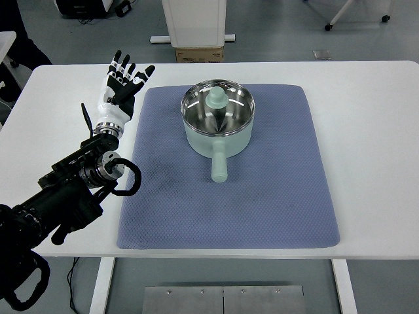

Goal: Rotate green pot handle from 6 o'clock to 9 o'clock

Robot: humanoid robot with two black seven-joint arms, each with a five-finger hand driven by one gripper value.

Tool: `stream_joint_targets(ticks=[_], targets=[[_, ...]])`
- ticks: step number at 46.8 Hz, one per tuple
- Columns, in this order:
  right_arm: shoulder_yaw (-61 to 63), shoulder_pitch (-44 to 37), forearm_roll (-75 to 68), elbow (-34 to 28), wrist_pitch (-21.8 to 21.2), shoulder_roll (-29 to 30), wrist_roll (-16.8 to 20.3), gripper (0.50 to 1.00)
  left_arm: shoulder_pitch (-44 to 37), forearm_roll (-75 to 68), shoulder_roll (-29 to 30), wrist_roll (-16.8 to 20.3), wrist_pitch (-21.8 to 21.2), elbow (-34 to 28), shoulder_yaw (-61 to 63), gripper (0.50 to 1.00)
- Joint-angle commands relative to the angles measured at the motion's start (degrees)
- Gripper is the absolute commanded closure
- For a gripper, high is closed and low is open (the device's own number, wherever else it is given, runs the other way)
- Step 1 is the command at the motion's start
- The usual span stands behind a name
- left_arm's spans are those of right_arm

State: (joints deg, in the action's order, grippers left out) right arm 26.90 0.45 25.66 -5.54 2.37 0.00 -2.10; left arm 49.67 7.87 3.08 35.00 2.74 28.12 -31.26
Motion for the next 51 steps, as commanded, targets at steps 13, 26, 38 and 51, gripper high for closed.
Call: stream_joint_targets(ticks=[13, 26, 38, 51], targets=[[0.00, -0.01, 0.00, 0.00, 0.00, 0.00, -0.01, 0.500, -0.19, -0.05, -0.01, 0.00, 0.86, 0.00, -0.12, 0.500], [0.00, -0.01, 0.00, 0.00, 0.00, 0.00, -0.01, 0.500, 0.43, -0.66, 0.25, 0.00, 0.86, -0.08, -0.12, 0.500], [0.00, -0.01, 0.00, 0.00, 0.00, 0.00, -0.01, 0.500, 0.25, -0.76, 0.26, 0.00, 0.86, -0.08, -0.12, 0.500], [0.00, -0.01, 0.00, 0.00, 0.00, 0.00, -0.01, 0.500, 0.25, -0.84, 0.26, 0.00, 1.04, 0.00, -0.03, 0.500]])
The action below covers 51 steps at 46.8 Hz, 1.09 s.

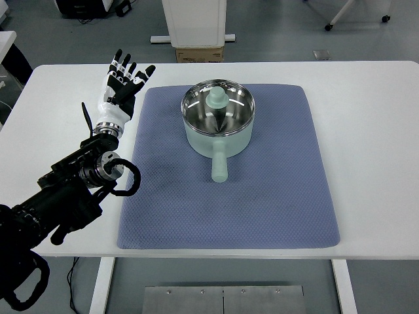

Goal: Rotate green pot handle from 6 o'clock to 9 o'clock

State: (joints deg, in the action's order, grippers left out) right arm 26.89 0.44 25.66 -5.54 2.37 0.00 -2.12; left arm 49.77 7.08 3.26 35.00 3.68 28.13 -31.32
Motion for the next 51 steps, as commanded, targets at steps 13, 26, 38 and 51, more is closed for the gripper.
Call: stream_joint_targets(ticks=[13, 26, 38, 51], targets=[[0.00, 0.00, 0.00, 0.00, 0.00, 0.00, 0.01, 0.500, 0.59, -6.82, 2.80, 0.00, 1.41, -0.09, 0.03, 0.500], [0.00, 0.00, 0.00, 0.00, 0.00, 0.00, 0.01, 0.500, 1.82, -11.73, 8.87, 0.00, 5.54, 0.00, 0.21, 0.500], [0.00, 0.00, 0.00, 0.00, 0.00, 0.00, 0.01, 0.500, 4.54, -24.38, 13.35, 0.00, 6.34, -0.09, 0.56, 0.500], [0.00, 0.00, 0.00, 0.00, 0.00, 0.00, 0.01, 0.500, 7.09, -38.45, 14.23, 0.00, 6.86, 0.79, 0.65, 0.500]])
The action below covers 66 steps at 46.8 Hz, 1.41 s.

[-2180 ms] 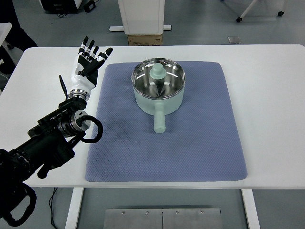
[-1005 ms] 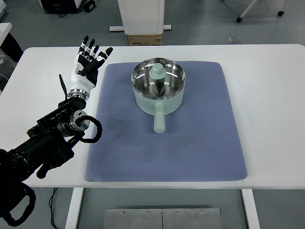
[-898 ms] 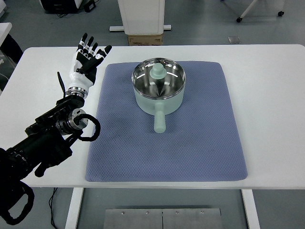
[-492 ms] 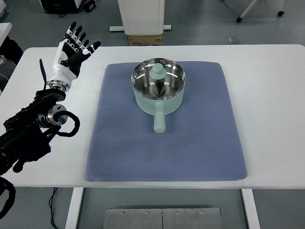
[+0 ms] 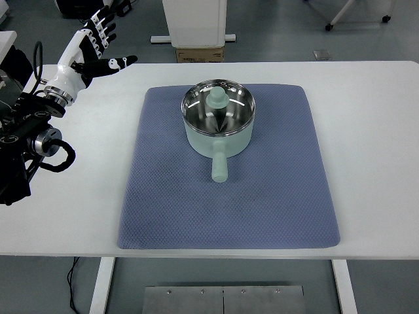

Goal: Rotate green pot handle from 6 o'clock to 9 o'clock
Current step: 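Raise the left hand and swing it over the far side of the pot, then lower the left hand onto the green pot handle nearest the robot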

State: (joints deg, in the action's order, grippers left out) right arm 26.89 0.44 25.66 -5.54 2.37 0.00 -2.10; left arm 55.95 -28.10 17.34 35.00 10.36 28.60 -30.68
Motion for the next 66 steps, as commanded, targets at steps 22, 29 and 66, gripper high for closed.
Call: stream_joint_targets(ticks=[22, 29, 66], targets=[[0.00, 0.00, 0.00, 0.00, 0.00, 0.00, -0.01, 0.500, 8.30, -19.36, 5.69, 0.00, 2.12, 12.08, 0.01, 0.500], [0.00, 0.00, 0.00, 0.00, 0.00, 0.00, -0.01, 0.500, 10.76, -23.58, 5.95, 0.00, 2.12, 17.18, 0.80, 0.500], [0.00, 0.00, 0.00, 0.00, 0.00, 0.00, -0.01, 0.500, 24.38, -57.94, 4.99, 0.00, 11.08, 34.41, 12.04, 0.500]])
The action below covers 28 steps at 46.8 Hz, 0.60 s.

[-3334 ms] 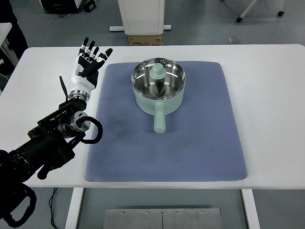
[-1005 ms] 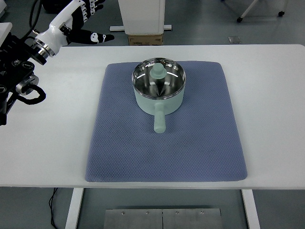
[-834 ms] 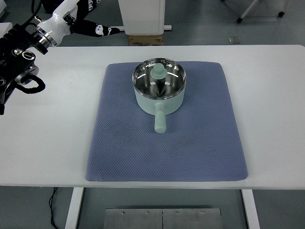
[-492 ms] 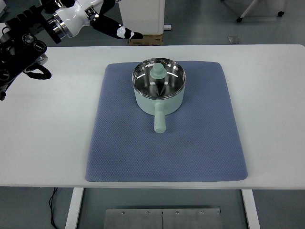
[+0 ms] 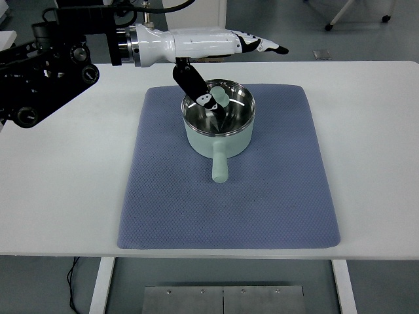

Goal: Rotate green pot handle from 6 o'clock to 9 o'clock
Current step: 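Lower the left hand onto the green pot handle nearest the robot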

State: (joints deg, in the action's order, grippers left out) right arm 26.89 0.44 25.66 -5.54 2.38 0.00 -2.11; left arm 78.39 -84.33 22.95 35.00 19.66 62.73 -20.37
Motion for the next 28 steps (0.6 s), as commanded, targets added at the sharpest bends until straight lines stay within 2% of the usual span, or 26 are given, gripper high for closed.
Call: stream_joint_targets(ticks=[1, 6, 28], targets=[[0.00, 0.00, 0.00, 0.00, 0.00, 0.00, 0.00, 0.500, 2.55, -2.15, -1.15, 0.00, 2.40, 0.46, 2.35, 0.500], [0.00, 0.00, 0.00, 0.00, 0.00, 0.00, 0.00, 0.500, 4.84, -3.12, -3.35, 0.00, 4.25, 0.82, 5.43, 0.500], [0.00, 0.00, 0.00, 0.00, 0.00, 0.00, 0.00, 0.500, 8.53, -10.24, -8.54, 0.00, 4.34, 0.82, 13.60, 0.500]])
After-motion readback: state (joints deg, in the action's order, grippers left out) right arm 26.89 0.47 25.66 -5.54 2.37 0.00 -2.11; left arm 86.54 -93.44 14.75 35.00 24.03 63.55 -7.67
